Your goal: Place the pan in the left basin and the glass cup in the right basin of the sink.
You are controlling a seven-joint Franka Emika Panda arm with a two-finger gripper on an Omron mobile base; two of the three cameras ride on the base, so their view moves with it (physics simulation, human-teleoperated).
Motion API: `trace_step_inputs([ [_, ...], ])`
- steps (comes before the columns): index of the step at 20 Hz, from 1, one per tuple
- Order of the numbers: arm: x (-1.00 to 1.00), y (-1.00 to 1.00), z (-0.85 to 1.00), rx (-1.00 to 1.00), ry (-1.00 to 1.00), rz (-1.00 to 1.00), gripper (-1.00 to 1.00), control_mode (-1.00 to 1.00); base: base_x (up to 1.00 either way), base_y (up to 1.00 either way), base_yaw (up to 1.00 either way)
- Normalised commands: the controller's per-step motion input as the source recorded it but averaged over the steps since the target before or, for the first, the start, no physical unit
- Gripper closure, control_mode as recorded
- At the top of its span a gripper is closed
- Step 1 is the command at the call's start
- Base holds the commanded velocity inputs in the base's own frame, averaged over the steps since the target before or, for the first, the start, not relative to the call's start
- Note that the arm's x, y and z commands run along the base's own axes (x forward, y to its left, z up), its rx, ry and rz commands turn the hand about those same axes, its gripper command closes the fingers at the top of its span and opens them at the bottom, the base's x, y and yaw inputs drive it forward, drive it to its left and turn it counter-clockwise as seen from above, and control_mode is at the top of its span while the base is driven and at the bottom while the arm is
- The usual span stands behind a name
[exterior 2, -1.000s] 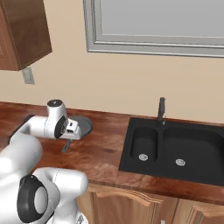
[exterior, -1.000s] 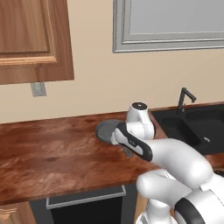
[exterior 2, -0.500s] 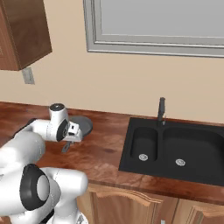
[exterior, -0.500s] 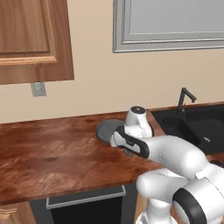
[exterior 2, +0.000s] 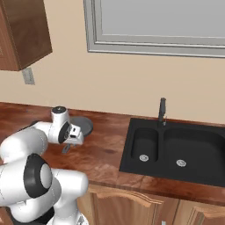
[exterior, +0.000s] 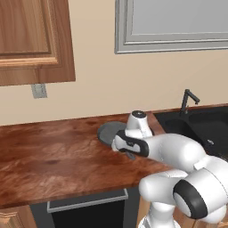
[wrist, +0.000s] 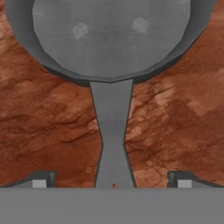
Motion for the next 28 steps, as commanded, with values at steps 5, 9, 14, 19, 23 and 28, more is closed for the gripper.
trace_step_inputs([
  [5,0.05,0.03,-0.13,0.00,0.02,0.00,-1.00,-1.00,0.00,0.00,0.00],
  [9,0.03,0.04,-0.13,0.00,0.01,0.00,-1.00,-1.00,0.00,0.00,0.00],
  [14,0.02,0.03,-0.11,0.00,0.00,0.00,-1.00,-1.00,0.00,0.00,0.00],
  [19,0.01,0.02,-0.12,0.00,0.00,0.00,-1.00,-1.00,0.00,0.00,0.00],
  [23,0.00,0.01,-0.11,0.00,0.01,0.00,1.00,-1.00,0.00,0.00,0.00],
  [28,-0.02,-0.03,-0.03,0.00,0.00,0.00,1.00,-1.00,0.00,0.00,0.00],
])
